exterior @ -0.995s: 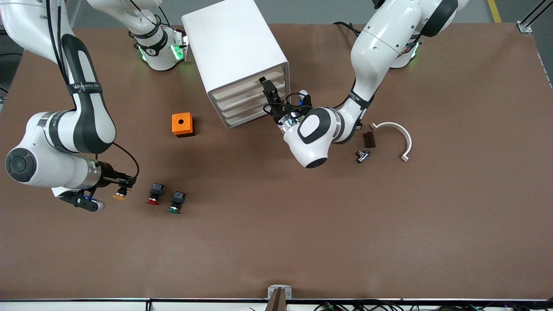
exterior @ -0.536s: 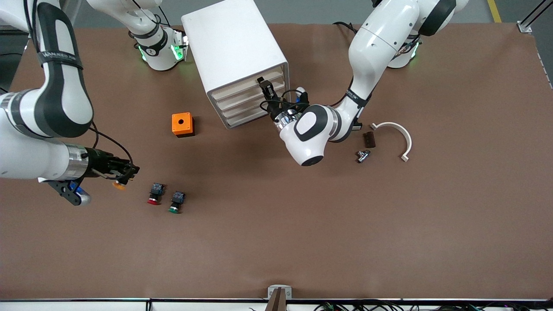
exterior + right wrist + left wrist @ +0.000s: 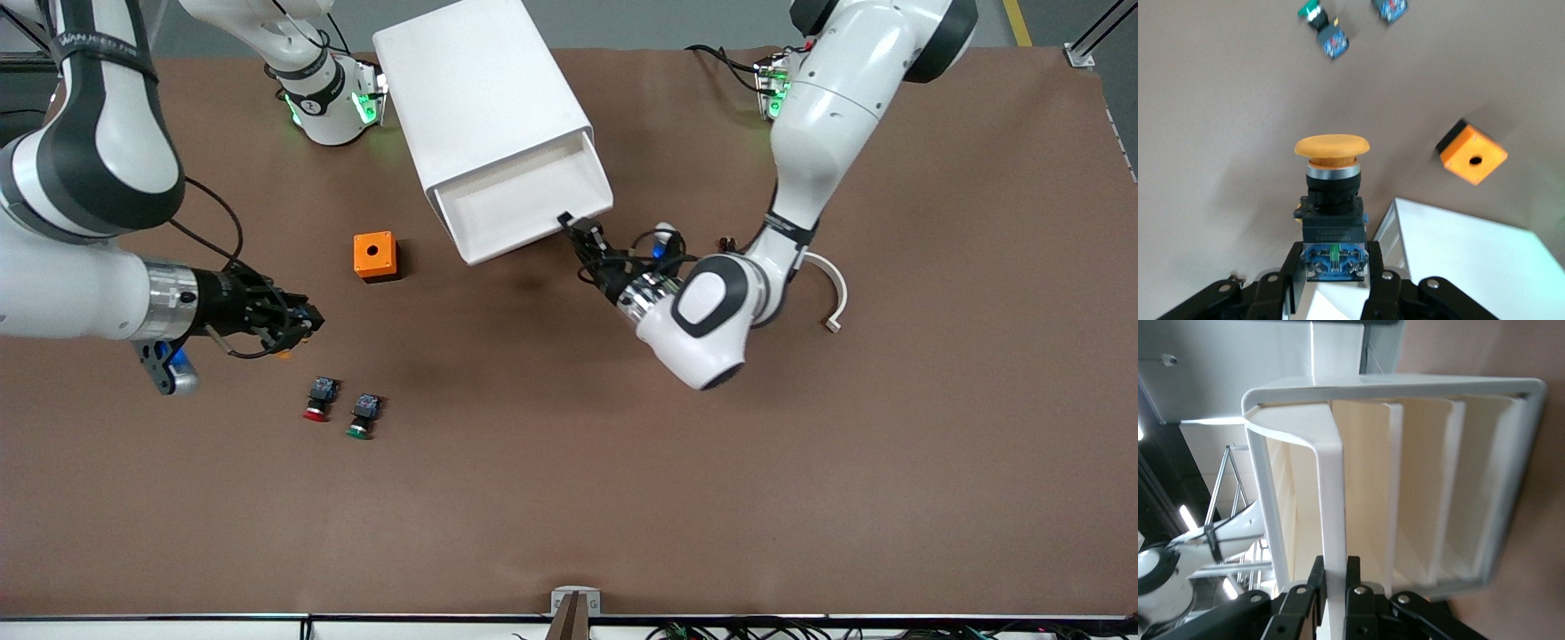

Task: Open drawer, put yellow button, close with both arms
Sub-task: 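Lower the yellow button into the open drawer and open the right gripper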

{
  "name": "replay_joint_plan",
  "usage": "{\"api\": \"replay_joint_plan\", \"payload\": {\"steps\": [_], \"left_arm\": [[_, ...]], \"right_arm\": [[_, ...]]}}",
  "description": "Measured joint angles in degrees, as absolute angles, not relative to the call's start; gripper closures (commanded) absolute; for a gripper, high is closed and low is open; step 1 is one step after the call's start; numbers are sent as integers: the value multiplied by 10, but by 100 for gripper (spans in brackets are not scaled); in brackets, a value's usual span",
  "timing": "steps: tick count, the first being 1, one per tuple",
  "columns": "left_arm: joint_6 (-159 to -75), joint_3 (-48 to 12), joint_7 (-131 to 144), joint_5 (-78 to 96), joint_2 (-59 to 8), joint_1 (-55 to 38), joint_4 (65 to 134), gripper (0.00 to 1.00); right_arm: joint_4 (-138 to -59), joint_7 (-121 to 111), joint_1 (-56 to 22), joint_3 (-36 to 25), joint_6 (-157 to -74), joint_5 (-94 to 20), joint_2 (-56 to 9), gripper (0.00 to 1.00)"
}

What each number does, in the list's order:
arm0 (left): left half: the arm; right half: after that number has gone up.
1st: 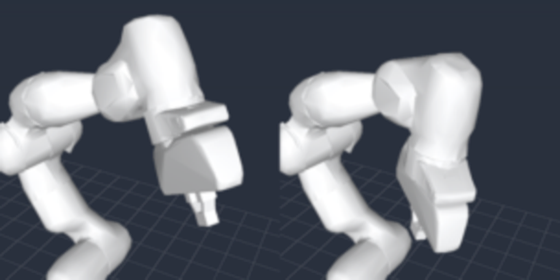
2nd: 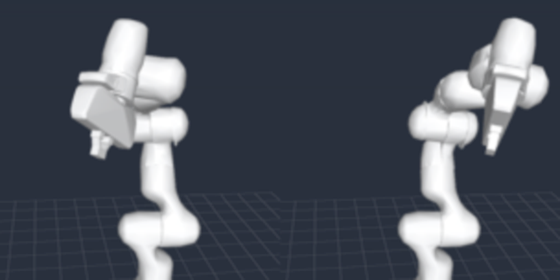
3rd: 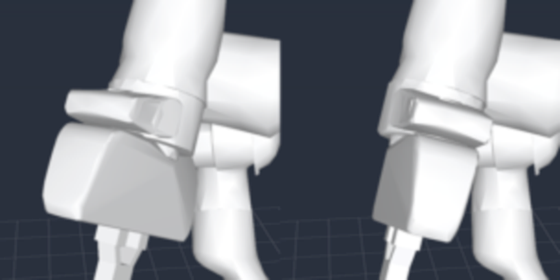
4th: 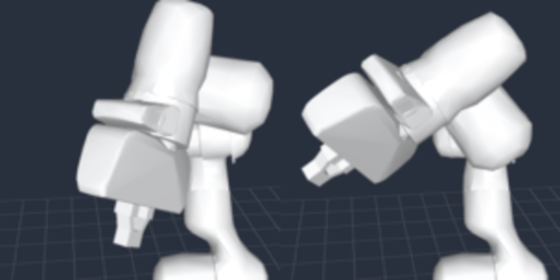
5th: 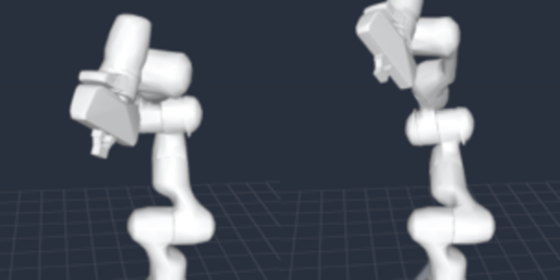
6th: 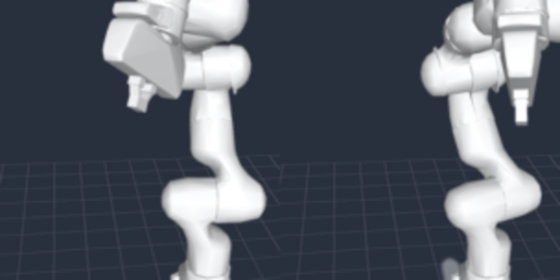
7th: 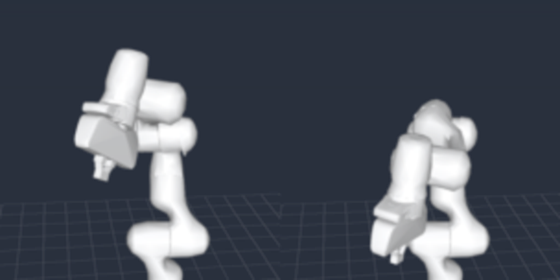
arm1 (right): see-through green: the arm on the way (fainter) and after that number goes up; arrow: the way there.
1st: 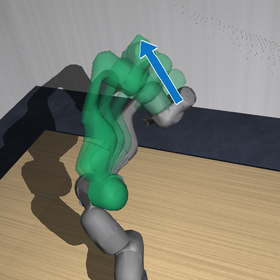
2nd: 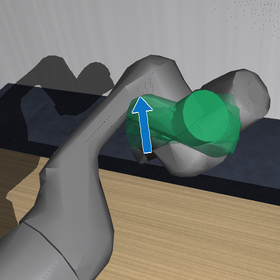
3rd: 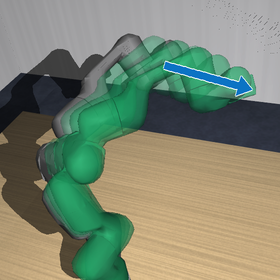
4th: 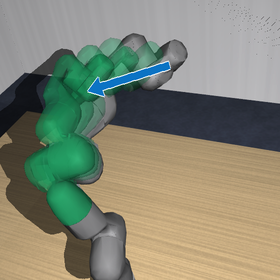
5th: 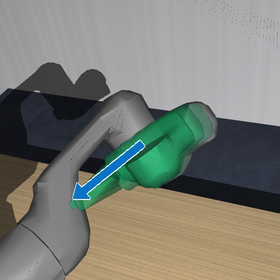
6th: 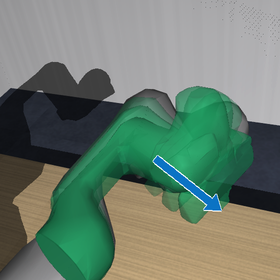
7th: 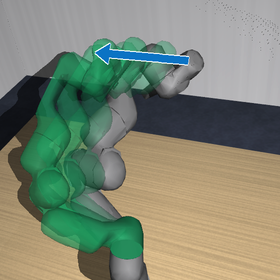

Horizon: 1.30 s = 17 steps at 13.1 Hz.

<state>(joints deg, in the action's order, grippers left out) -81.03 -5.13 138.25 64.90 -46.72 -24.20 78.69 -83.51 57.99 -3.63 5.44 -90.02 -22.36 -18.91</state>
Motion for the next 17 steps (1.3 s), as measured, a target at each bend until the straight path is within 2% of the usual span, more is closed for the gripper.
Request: {"api": "replay_joint_plan", "payload": {"steps": [2, 3, 4, 6, 8, 12, 17], "left_arm": [[-818, -51, 1354, 649, -469, -223, 785, 99], [-825, -51, 1345, 649, -469, -219, 784, 96], [-829, -51, 1340, 649, -469, -217, 783, 82], [-834, -51, 1327, 651, -468, -214, 780, 21], [-835, -51, 1318, 651, -468, -206, 777, 3], [-831, -51, 1305, 637, -467, -190, 767, 1], [-789, -53, 1204, 463, -458, -146, 724, 1]], "right_arm": [[-835, 652, -36, 92, -909, -224, -186, 98], [-836, 690, -37, 115, -922, -224, -185, 98], [-838, 728, -39, 137, -936, -223, -184, 98], [-843, 798, -58, 167, -961, -206, -182, 98], [-861, 868, -78, 200, -996, -172, -180, 98], [-925, 997, -84, 296, -1083, -86, -172, 98], [-976, 1151, -86, 378, -1174, 19, -174, 98]]}}
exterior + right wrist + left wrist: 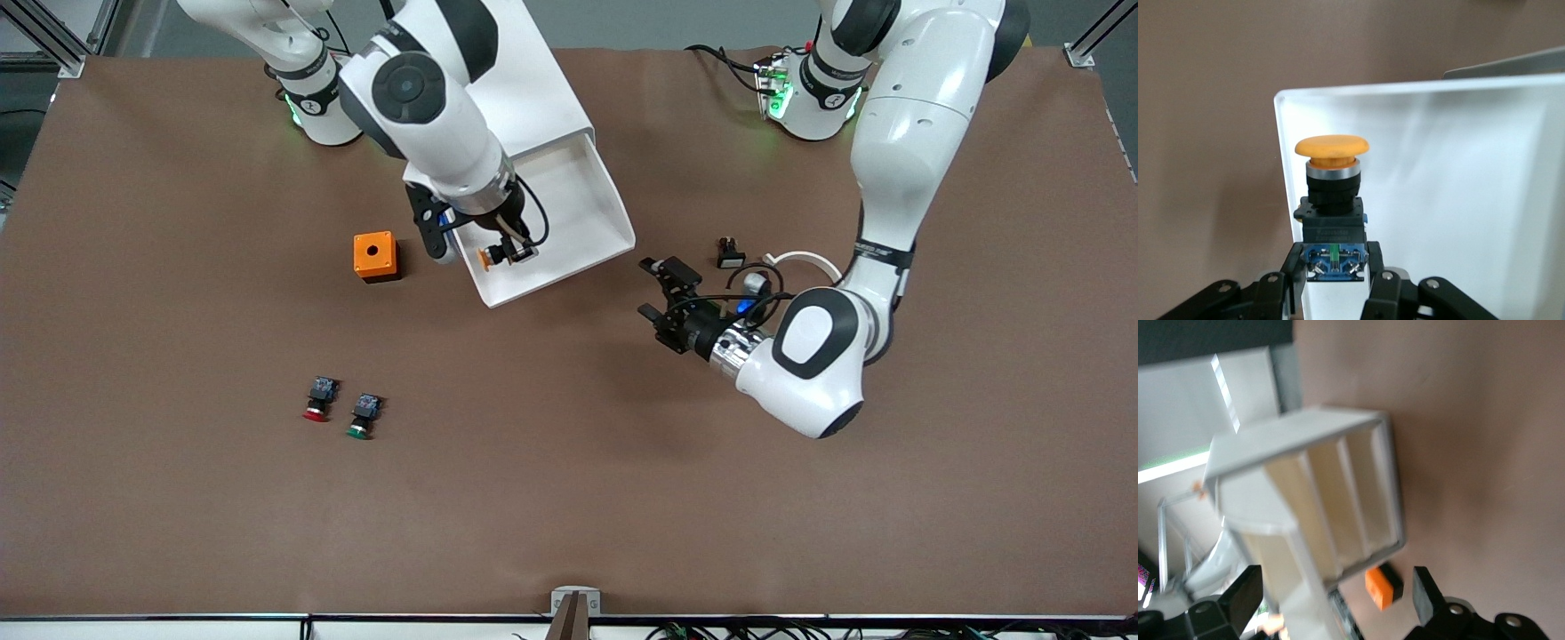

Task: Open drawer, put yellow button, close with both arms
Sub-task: 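Lower the yellow button into the open drawer and open the right gripper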

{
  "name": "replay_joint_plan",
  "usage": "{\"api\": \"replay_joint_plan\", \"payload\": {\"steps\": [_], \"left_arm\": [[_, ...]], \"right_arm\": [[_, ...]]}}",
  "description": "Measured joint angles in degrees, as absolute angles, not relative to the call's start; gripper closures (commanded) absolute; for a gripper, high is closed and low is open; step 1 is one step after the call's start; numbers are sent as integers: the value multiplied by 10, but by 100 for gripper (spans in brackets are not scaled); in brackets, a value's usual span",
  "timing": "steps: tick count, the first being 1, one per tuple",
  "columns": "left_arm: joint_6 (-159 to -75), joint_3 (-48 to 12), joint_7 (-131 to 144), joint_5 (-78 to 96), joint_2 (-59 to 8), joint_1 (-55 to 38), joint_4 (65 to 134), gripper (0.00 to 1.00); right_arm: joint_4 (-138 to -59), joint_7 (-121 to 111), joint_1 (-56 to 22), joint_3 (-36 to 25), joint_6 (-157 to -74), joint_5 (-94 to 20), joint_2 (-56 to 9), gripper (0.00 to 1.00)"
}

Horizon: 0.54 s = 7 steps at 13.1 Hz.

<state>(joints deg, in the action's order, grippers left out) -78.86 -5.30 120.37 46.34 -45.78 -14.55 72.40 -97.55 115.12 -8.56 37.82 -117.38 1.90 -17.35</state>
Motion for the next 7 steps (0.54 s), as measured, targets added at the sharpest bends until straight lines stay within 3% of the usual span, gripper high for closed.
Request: {"api": "replay_joint_plan", "payload": {"steps": [4, 6, 7], "left_arm": [[-786, -54, 1132, 321, -423, -130, 702, 1], [-784, -55, 1050, 243, -396, -126, 695, 1], [-778, -57, 992, 208, -379, -126, 692, 1]], "right_arm": [[-985, 1225, -102, 391, -1213, 89, -204, 93], [-985, 1251, -111, 391, -1232, 109, -222, 79], [-985, 1255, -111, 391, -1235, 113, -227, 63]]}}
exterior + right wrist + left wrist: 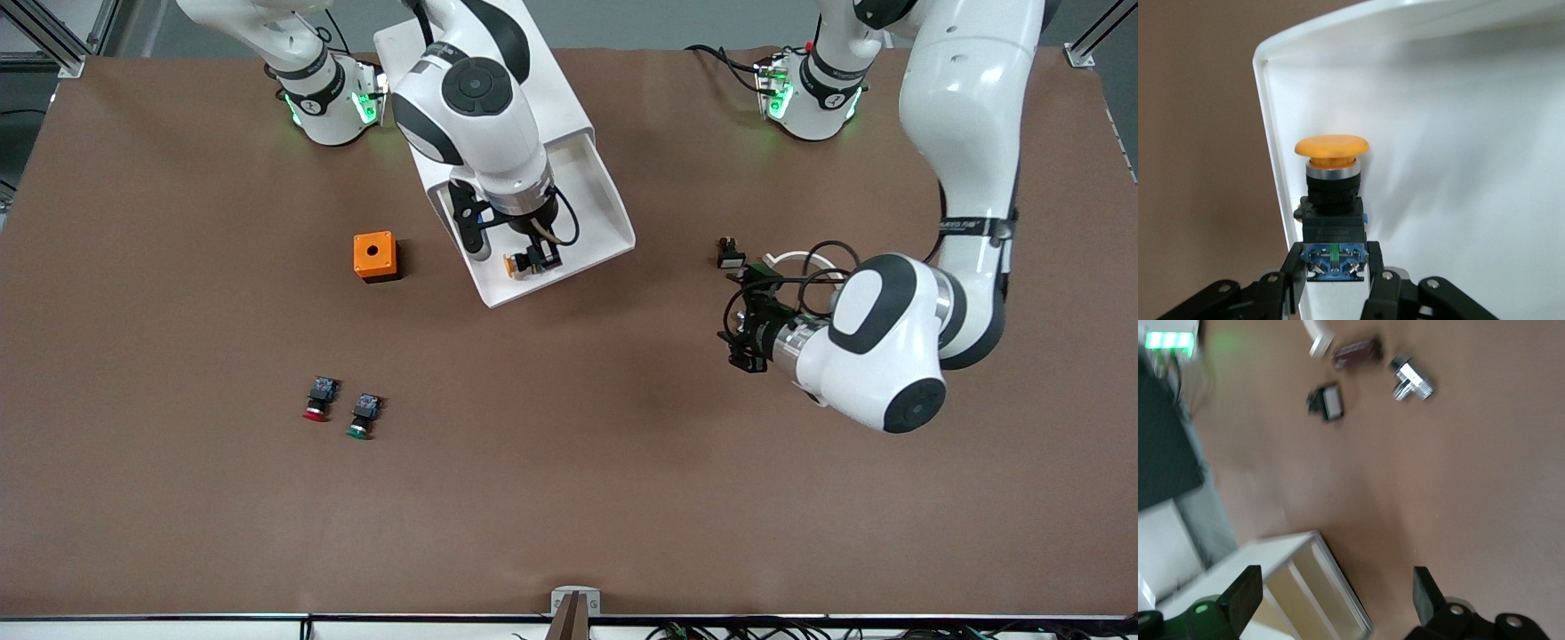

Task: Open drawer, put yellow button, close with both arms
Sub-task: 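Lower the yellow button into the open drawer and open the right gripper, then raise the right gripper away while the left gripper pushes the drawer front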

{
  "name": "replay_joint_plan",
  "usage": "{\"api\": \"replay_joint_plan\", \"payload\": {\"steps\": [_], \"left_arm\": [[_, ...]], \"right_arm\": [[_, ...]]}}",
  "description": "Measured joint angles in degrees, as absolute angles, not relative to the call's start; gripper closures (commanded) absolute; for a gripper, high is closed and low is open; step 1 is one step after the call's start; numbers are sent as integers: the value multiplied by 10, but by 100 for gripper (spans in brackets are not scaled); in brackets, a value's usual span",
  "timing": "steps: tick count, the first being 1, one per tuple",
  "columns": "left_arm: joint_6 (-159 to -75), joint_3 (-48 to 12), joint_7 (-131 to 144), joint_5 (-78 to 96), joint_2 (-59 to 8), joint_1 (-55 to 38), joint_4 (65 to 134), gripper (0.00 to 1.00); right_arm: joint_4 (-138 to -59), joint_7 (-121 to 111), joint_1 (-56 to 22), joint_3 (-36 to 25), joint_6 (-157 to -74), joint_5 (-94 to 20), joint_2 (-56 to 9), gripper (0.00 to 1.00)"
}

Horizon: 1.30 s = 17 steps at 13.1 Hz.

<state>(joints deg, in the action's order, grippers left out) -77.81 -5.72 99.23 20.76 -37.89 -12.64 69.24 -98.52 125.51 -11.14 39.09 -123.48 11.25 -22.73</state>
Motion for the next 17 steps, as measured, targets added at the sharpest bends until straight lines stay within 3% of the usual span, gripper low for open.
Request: {"api": "replay_joint_plan", "payload": {"steps": [2, 3, 7, 12, 17], "left_arm": [[-763, -59, 899, 163, -345, -129, 692, 1], [-759, -59, 860, 154, -333, -130, 692, 1], [-764, -69, 719, 149, -306, -133, 692, 1], [-888, -108, 615, 126, -315, -194, 705, 1], [-1052, -110, 562, 24, -348, -311, 715, 1]], "right_arm": [[-981, 1259, -111, 390, -1236, 113, -230, 8], [-974, 1261, -109, 390, -1236, 113, -230, 0], [-913, 1262, -91, 389, -1197, 113, -229, 0], [-867, 1047, -32, 387, -1115, 114, -227, 0], [-847, 732, -7, 289, -1077, 111, -222, 0]]}}
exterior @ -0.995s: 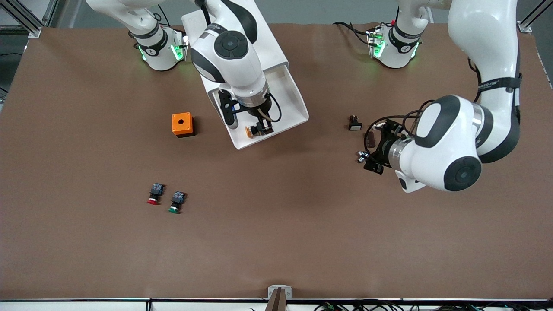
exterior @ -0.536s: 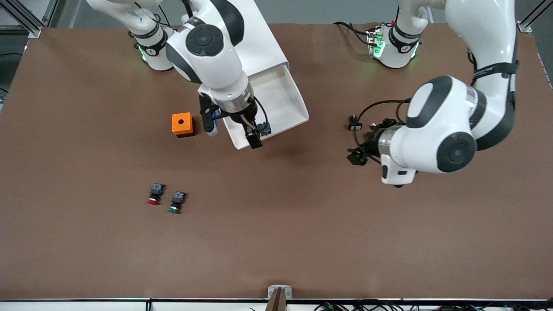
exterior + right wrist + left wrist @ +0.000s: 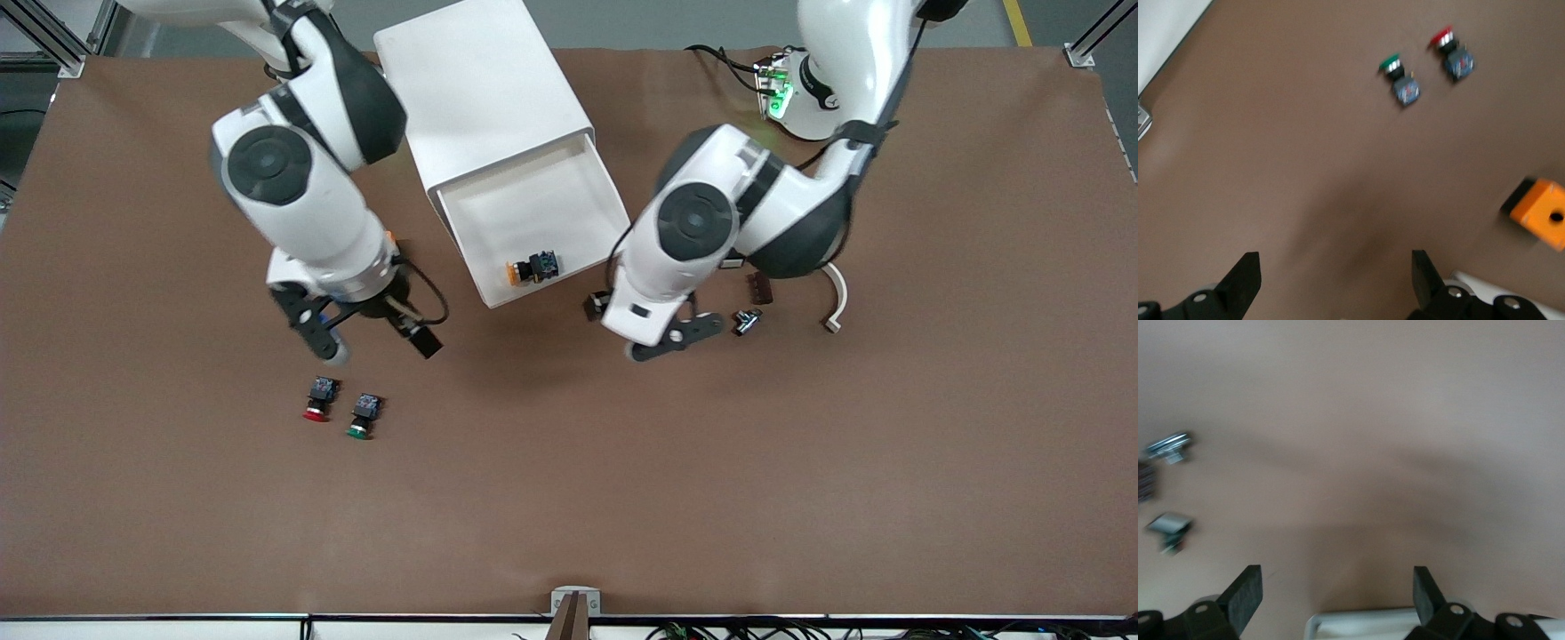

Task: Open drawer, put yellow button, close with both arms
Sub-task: 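Raise the right gripper away while the left gripper pushes the drawer front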

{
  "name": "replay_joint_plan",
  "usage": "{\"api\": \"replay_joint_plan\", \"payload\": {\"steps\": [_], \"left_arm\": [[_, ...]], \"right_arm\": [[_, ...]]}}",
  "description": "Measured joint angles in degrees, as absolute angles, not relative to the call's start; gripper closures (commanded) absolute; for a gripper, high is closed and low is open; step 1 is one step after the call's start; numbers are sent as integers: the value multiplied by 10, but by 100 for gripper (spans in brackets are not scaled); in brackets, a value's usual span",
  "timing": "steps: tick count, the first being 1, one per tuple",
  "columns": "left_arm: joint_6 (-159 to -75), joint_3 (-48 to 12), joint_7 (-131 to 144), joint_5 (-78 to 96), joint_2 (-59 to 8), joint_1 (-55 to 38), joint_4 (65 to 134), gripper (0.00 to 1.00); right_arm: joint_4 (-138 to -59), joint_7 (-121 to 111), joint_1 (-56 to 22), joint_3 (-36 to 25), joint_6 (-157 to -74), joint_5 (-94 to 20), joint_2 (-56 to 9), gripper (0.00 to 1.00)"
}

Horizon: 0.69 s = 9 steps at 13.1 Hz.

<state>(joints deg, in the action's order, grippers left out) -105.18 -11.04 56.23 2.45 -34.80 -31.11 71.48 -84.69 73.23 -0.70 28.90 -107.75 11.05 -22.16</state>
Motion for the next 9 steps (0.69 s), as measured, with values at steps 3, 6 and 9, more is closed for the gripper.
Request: {"api": "replay_joint_plan", "payload": {"steps": [3, 6, 9], "left_arm": [[-1121, -110, 538, -20, -373, -345, 719, 1], [-1127, -111, 516, -40, -386, -360, 733, 1], [-1116, -119, 525, -39, -388, -380, 758, 1]], "right_arm": [[-842, 565, -8, 194, -1060, 45, -198, 0], [-838, 351, -8, 69, -1018, -38, -166, 0], [-838, 163, -8, -26, -992, -70, -143, 0]]}}
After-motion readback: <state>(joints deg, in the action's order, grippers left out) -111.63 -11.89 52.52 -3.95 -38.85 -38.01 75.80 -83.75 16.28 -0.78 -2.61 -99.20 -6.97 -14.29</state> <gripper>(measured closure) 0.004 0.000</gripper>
